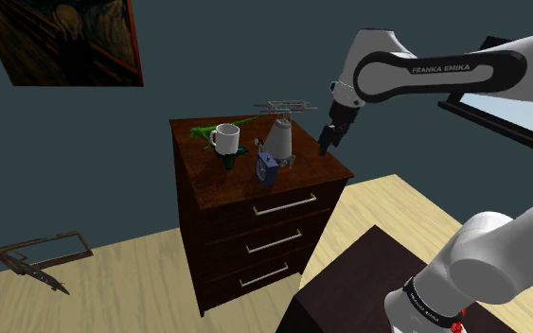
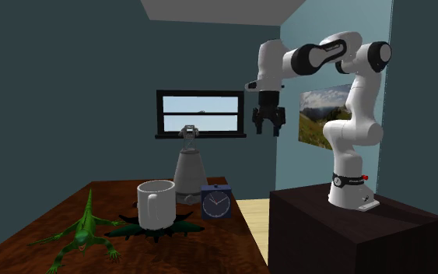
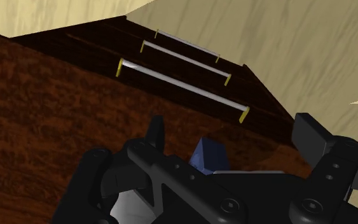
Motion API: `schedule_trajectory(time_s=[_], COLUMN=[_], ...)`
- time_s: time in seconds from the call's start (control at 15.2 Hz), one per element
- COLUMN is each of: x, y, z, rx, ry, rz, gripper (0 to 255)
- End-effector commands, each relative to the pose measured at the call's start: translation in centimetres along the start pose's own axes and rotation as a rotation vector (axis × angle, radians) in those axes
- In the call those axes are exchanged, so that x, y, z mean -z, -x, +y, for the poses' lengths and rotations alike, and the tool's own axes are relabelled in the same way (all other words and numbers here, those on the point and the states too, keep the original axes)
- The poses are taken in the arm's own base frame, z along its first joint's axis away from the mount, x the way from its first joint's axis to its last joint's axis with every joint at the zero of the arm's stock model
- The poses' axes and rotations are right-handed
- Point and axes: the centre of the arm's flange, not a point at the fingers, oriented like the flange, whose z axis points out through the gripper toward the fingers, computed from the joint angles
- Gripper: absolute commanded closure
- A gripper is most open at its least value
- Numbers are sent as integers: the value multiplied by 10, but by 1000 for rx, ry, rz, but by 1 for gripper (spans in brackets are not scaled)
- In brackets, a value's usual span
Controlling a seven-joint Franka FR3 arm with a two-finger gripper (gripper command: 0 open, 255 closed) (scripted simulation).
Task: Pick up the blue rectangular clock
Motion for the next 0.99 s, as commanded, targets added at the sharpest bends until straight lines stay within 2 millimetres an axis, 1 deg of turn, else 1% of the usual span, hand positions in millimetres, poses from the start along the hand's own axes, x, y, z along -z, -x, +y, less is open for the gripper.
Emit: schedule_trajectory(time_s=[0.0,0.92], x=[-16,-135], y=[-18,-165], z=[0,-7], rx=[4,34], ry=[0,-5], rz=[-4,-37], gripper=[0,0])
